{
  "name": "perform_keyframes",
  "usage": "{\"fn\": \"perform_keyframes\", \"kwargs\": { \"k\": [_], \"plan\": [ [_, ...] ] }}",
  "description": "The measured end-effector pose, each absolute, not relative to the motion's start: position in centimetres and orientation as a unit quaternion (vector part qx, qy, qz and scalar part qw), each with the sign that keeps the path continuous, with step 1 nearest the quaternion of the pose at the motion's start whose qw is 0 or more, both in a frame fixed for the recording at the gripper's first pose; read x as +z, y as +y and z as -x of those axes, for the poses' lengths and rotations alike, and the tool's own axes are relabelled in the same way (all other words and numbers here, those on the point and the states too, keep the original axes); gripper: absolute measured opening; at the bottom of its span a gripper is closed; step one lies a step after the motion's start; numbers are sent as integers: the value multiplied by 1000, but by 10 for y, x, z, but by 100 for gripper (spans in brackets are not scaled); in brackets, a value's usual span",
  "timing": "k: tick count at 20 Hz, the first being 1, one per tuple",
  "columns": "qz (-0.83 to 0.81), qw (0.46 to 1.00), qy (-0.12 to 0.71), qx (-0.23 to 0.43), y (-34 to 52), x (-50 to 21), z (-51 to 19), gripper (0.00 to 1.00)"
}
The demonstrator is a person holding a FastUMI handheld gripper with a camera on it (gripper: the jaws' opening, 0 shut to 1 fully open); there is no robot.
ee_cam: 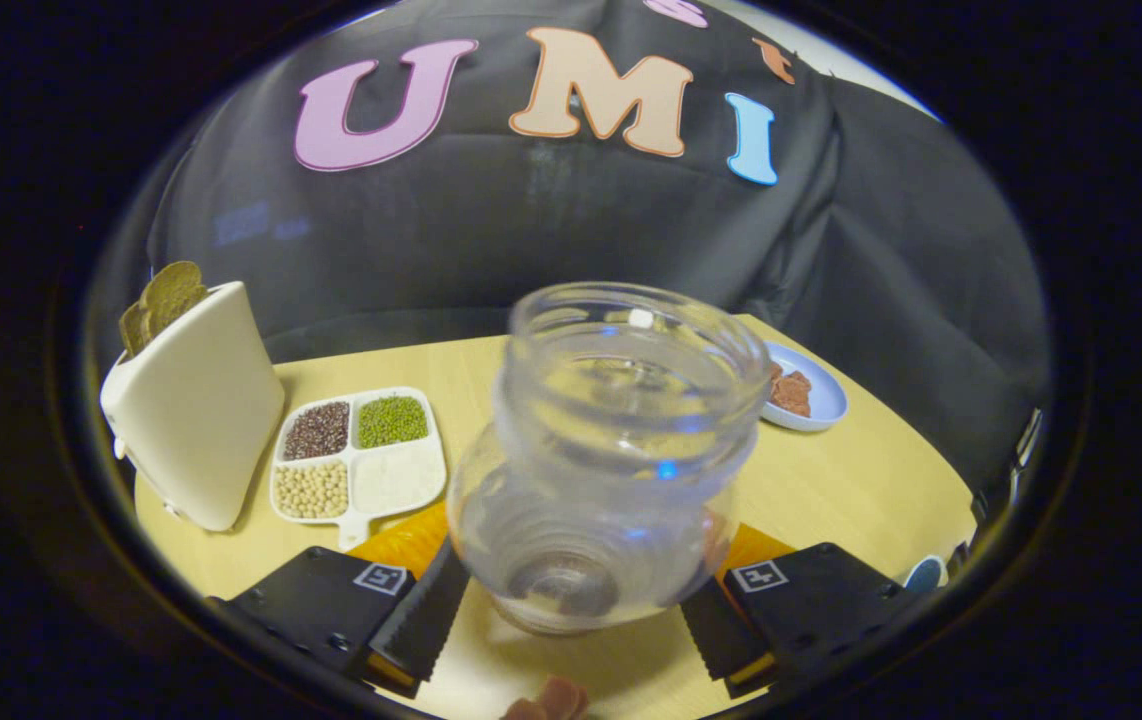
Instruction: Take the bottle from table, then pour the juice into the cup, finally place the bottle on the coaster
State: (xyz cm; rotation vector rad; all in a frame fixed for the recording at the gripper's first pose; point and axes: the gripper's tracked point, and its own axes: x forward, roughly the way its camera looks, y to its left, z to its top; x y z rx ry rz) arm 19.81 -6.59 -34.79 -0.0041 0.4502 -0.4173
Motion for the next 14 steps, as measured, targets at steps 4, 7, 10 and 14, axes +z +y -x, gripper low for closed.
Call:
{"fn": "perform_keyframes", "kwargs": {
  "k": [4, 7, 10, 14],
  "plan": [
    [1, 953, 234, -190, -58, -346, -186, 100],
    [6, 957, 230, -176, -51, -336, -176, 100],
    [2, 961, 228, -155, -41, -320, -159, 100],
    [-34, 969, 202, -138, -36, -274, -130, 100]
  ]
}}
